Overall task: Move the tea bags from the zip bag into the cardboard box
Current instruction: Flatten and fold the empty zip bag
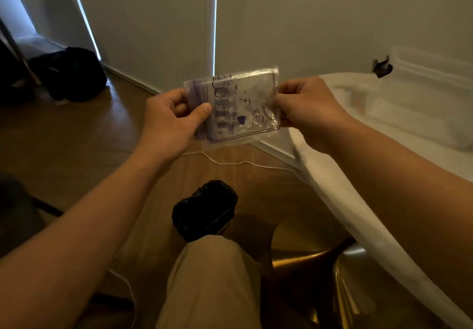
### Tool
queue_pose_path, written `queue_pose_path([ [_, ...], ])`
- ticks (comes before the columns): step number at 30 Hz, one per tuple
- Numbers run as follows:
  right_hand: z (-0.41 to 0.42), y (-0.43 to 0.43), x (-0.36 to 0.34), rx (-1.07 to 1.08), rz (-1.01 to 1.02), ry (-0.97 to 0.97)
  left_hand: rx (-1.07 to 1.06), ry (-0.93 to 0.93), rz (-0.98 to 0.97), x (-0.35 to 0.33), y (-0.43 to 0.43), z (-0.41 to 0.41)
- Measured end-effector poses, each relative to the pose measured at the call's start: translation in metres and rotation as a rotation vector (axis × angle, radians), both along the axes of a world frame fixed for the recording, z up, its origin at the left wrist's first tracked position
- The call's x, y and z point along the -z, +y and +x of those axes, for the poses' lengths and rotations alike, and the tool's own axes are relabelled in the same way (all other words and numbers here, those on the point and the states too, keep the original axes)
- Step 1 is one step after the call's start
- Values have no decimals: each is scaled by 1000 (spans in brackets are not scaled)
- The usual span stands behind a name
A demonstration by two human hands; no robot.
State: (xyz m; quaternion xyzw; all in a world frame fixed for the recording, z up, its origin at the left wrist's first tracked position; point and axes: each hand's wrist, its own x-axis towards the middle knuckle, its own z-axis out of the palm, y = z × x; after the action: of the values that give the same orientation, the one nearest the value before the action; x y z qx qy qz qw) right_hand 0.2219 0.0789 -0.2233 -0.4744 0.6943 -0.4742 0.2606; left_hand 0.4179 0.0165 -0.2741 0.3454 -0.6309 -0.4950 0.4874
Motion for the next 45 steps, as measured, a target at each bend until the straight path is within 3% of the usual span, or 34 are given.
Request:
queue_pose_path([
  [7,37,-65,77,86,151,-144,-141,-48,193,72,-38,27],
  [16,39,-129,202,241,288,-141,-241,-145,443,189,-93,20],
  [25,12,-174,328,316,463,-61,-418,-322,537,304,-121,-9],
  [33,-12,-193,418,298,570,91,-306,-402,643,390,-127,-27],
  [39,-14,-201,463,207,609,177,-309,-558,680,421,-134,-30],
  [45,-14,-209,495,86,706,281,-185,-634,841,442,-139,-40],
])
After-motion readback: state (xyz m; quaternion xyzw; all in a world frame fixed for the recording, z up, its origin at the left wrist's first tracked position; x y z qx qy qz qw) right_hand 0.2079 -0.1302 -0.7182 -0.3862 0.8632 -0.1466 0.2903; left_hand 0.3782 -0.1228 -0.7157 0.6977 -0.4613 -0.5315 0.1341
